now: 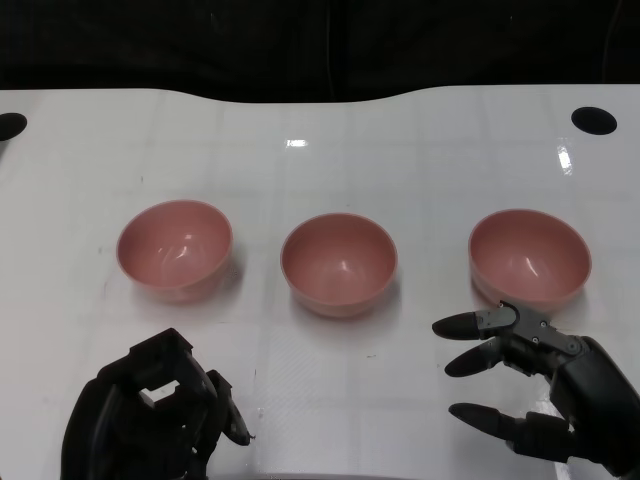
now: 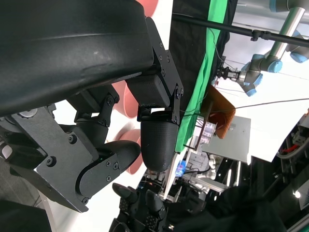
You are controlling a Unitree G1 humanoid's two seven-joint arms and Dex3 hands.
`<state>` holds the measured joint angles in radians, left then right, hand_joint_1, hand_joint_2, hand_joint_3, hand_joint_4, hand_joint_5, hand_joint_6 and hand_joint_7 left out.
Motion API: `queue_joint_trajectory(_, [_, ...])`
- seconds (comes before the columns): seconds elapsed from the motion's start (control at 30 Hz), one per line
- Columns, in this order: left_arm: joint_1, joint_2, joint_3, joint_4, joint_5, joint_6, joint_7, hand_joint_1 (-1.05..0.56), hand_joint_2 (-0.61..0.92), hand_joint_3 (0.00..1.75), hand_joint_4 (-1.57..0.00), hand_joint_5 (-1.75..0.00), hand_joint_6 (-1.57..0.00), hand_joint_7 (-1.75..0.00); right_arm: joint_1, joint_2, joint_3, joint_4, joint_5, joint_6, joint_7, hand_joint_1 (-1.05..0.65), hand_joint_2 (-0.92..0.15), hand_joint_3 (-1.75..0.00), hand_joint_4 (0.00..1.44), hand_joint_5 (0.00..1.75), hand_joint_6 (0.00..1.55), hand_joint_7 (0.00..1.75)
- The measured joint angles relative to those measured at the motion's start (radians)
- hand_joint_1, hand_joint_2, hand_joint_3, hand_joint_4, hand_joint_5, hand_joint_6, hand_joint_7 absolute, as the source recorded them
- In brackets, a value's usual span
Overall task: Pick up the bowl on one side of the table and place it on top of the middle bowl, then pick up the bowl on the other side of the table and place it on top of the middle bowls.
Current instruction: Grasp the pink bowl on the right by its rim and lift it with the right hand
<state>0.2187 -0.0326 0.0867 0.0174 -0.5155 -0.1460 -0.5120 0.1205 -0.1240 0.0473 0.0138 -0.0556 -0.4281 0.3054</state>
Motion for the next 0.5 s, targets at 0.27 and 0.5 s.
queue_joint_trajectory(0.27, [-0.002, 0.001, 0.003, 0.000, 0.000, 0.002, 0.000, -0.09, 0.27, 1.29, -1.02, -1.43, -0.98, -1.31, -0.033, -0.049, -0.004, -0.070, -0.283, 0.013, -0.150, -0.62, -0.82, 0.00, 0.11, 1.07, 0.17, 0.65])
queue_joint_trajectory(0.5, [-0.003, 0.001, 0.002, 0.000, 0.001, 0.006, 0.000, -0.11, 0.29, 1.27, -1.01, -1.45, -0.97, -1.31, -0.071, -0.087, 0.011, -0.167, -0.594, 0.150, -0.272, -0.68, -0.78, 0.00, 0.00, 1.02, 0.09, 0.62])
